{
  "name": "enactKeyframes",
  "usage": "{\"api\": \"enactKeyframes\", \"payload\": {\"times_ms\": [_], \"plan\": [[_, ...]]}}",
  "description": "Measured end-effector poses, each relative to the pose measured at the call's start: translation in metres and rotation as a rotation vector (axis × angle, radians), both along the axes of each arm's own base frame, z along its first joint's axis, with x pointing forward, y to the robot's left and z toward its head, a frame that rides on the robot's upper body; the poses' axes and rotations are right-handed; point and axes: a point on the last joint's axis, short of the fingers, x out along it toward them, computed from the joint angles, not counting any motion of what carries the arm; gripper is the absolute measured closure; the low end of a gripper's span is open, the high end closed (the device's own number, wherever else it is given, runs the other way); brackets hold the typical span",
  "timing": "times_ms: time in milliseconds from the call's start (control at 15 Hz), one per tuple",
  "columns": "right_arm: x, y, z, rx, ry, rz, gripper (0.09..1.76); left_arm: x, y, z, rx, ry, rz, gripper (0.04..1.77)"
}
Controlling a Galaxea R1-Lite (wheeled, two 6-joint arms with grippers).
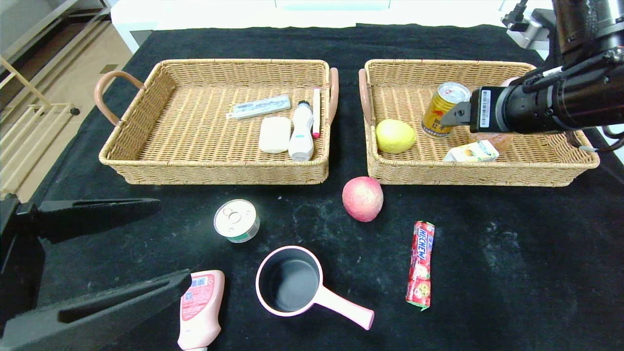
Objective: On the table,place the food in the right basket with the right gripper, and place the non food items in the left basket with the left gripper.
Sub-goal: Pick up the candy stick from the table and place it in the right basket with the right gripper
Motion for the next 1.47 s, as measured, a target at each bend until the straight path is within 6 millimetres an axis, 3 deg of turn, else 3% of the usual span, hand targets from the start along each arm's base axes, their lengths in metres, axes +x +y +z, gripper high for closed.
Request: {"api": "enactKeyframes", "payload": {"times_ms": [333,533,1000,1467], "plan": [[-0.048,0.001,-0.024,-0.008,0.232,0.011,0.16,-0.003,0.001,0.001,-0.001,-0.006,-0.005,0.09],[-0.057,0.012,-0.036,0.004,0.297,0.026,0.15,-0.003,0.001,0.001,-0.001,-0.008,-0.005,0.09],[-0.053,0.066,-0.083,-0.019,0.437,0.061,0.15,-0.003,0.001,0.001,-0.003,-0.013,-0.005,0.09],[-0.043,0.076,-0.108,-0.039,0.506,0.028,0.15,-0.003,0.001,0.001,-0.001,-0.015,-0.005,0.09]]}}
